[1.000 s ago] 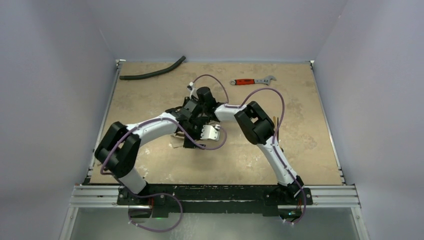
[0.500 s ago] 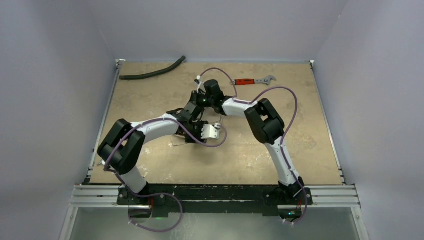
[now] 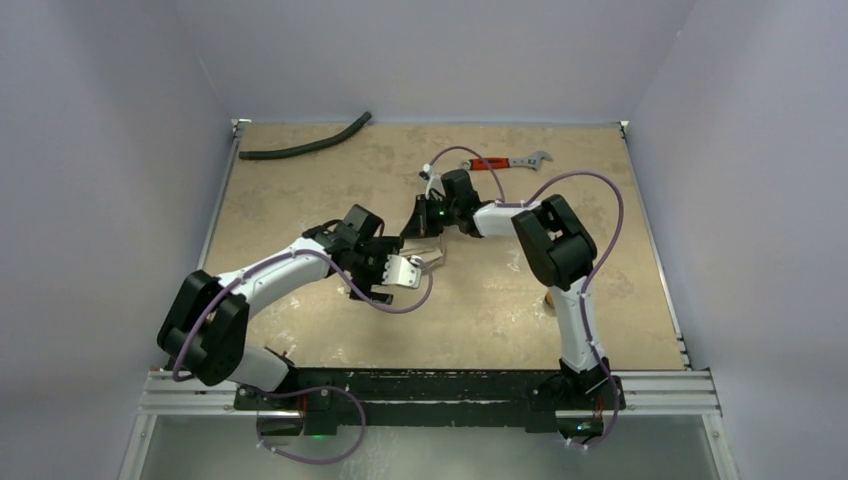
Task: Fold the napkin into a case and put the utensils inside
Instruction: Pick up the 2/3-rectangle-folded napkin from the center of the board, then fold the 2/3-rectangle-folded napkin at the center of the board.
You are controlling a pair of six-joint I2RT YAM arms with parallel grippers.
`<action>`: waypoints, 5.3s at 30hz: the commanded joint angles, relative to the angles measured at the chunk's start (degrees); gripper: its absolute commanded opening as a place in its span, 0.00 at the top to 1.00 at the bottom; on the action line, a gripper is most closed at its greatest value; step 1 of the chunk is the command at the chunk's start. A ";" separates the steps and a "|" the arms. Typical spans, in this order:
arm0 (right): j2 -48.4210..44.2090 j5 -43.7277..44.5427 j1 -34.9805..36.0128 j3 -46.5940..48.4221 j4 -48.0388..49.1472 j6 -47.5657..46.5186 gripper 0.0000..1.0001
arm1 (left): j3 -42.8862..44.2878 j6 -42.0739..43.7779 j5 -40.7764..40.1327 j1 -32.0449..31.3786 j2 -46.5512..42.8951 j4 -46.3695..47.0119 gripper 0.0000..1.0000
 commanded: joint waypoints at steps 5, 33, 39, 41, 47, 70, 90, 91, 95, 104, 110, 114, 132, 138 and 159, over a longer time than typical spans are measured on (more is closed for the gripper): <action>0.33 1.67 -0.16 -4.43 4.19 -0.71 1.00 | 3.33 -11.68 -0.74 -5.93 1.63 9.41 0.01; -7.73 2.25 -1.55 -11.30 9.22 5.36 1.00 | 1.50 -5.82 -3.83 -10.51 12.09 14.16 0.04; -7.97 2.18 -1.54 -16.58 13.07 6.12 1.00 | 3.62 -6.19 -3.30 -10.66 14.26 13.32 0.32; -7.54 1.71 -1.46 -17.05 13.17 6.04 1.00 | 4.57 -6.18 -3.23 -10.91 15.00 12.58 0.39; -6.88 2.45 -1.50 -18.67 14.53 5.79 1.00 | 4.83 -6.03 -5.57 -11.28 15.48 11.55 0.67; -9.32 5.84 1.33 -23.83 16.02 3.10 1.00 | 16.05 -7.76 -9.26 -11.20 13.18 -0.05 1.00; -9.88 -7.81 0.79 -23.08 16.19 4.24 1.00 | 28.79 -6.72 -6.97 -4.26 23.57 -5.10 1.00; -9.91 -8.22 0.79 -22.72 15.55 3.96 1.00 | 29.10 -7.06 -6.25 -3.41 23.85 -5.63 1.00; -9.70 -9.13 0.49 -21.38 13.64 3.49 1.00 | 27.81 -6.59 -3.85 -2.32 23.81 -6.01 1.00; -13.28 -10.38 -5.36 -19.25 11.17 2.81 1.00 | 32.88 -6.43 4.58 2.84 30.10 -10.59 1.00; -19.34 -6.38 -8.58 -20.70 8.19 -0.37 0.92 | 37.18 -4.48 9.49 4.27 34.88 -16.03 1.00; -26.08 -0.38 -9.58 -24.19 7.30 -3.23 0.74 | 39.82 -3.79 11.33 4.56 37.73 -19.34 1.00; -23.69 -0.76 0.62 -37.36 46.66 10.18 0.85 | 45.73 -8.68 17.86 7.26 41.41 -22.46 0.96; -18.90 5.96 1.23 -33.36 43.05 7.85 0.96 | 47.10 -9.05 19.51 7.97 41.23 -24.07 0.89; -12.06 17.15 1.23 -28.64 32.06 8.43 0.97 | 46.74 -6.12 17.62 12.18 27.72 -31.71 0.04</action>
